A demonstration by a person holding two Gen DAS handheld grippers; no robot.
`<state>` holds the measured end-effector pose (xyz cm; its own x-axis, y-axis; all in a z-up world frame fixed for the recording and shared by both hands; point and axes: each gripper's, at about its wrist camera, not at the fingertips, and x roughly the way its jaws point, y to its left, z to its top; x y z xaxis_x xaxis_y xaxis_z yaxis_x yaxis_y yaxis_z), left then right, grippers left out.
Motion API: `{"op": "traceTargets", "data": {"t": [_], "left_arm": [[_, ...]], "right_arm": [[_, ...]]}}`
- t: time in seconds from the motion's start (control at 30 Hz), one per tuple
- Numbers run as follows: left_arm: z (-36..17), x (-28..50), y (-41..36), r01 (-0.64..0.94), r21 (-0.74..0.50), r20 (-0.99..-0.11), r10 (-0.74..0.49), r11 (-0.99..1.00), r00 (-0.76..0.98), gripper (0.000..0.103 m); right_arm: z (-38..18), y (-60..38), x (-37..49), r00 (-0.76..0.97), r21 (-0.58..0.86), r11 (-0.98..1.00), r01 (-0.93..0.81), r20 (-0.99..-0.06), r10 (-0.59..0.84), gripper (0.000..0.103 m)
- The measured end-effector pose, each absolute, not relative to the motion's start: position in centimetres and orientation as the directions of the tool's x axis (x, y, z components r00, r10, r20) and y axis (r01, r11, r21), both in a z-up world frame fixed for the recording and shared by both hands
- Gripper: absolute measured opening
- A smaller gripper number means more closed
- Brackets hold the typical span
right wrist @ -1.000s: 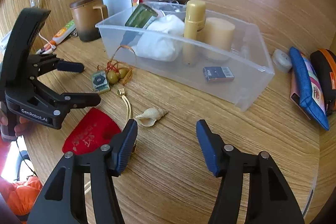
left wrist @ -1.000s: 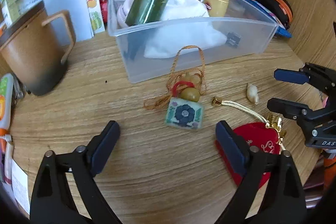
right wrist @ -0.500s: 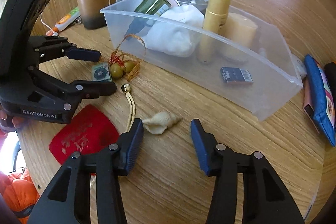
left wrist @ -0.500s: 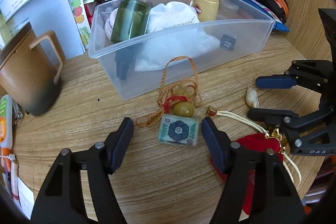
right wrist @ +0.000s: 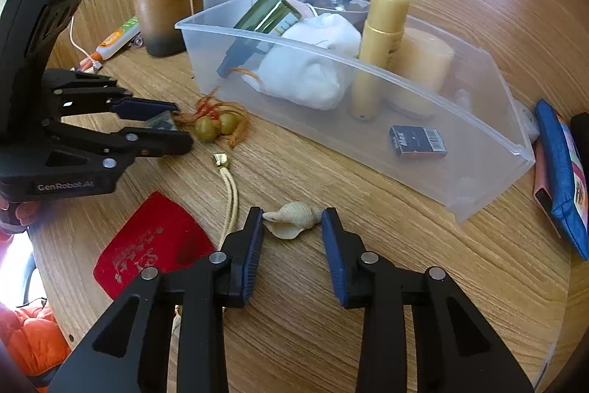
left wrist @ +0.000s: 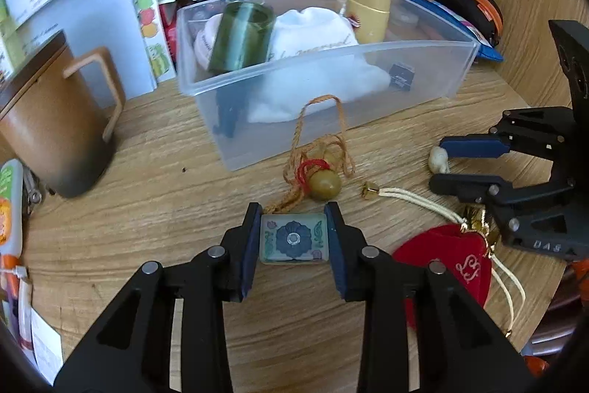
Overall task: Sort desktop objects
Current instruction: 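Grasp the blue-patterned tile charm with the left tool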
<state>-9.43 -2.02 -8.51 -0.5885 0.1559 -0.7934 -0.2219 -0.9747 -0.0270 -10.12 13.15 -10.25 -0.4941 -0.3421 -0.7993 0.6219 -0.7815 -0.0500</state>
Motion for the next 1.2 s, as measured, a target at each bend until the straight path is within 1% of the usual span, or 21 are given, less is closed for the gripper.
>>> {"op": "traceTargets", "data": {"t": [0.3,0.43,0.7,0.83,0.93,1.0,1.1,1.2], "left_arm": [[-7.3,-7.7,-3.1,-0.196,-0.045,-0.772,0.159,-0.98,-0.615,0.033],[-6.5,-6.9,-3.2,-0.198,-0.035,-0.757,0.155,-0.98,-0.635,0.032],[-6.6,-5.9,-3.2,-0.207,-0.01,-0.767,0.141,-0.978,-0.627,0.032],[-6.7,-5.8,-3.1,-0.206,-0.004,-0.764,0.136,-0.979,-0.63,0.041],[-6.9,-6.3,-2.9,-0.204,0.0,-0.767,0.131,-0.979,-0.628,0.043],[-7.5,-6.9,-2.9,-0.214,-0.022,-0.784,0.149,-0.977,-0.603,0.043],[-8.7,-7.7,-2.8,-0.193,-0.018,-0.806,0.128,-0.981,-0.578,0.043],[-8.5,-8.3,-3.0,-0.179,-0.044,-0.8,0.142,-0.983,-0.584,0.043]], "right_arm": [[-9.0,13.6,-9.4,-0.519,-0.05,-0.79,0.611,-0.778,-0.353,0.029],[-8.4,13.7,-9.0,-0.53,-0.054,-0.79,0.61,-0.769,-0.357,0.029],[-7.4,13.8,-7.9,-0.548,-0.068,-0.787,0.613,-0.754,-0.362,0.03],[-7.4,13.9,-7.5,-0.549,-0.07,-0.786,0.614,-0.753,-0.362,0.03],[-7.4,13.9,-7.5,-0.549,-0.068,-0.785,0.615,-0.752,-0.365,0.03],[-7.3,13.9,-7.6,-0.552,-0.071,-0.785,0.616,-0.75,-0.364,0.03],[-7.2,14.1,-7.6,-0.554,-0.07,-0.787,0.613,-0.748,-0.365,0.03],[-7.2,14.3,-7.7,-0.556,-0.067,-0.791,0.608,-0.748,-0.364,0.03]]}}
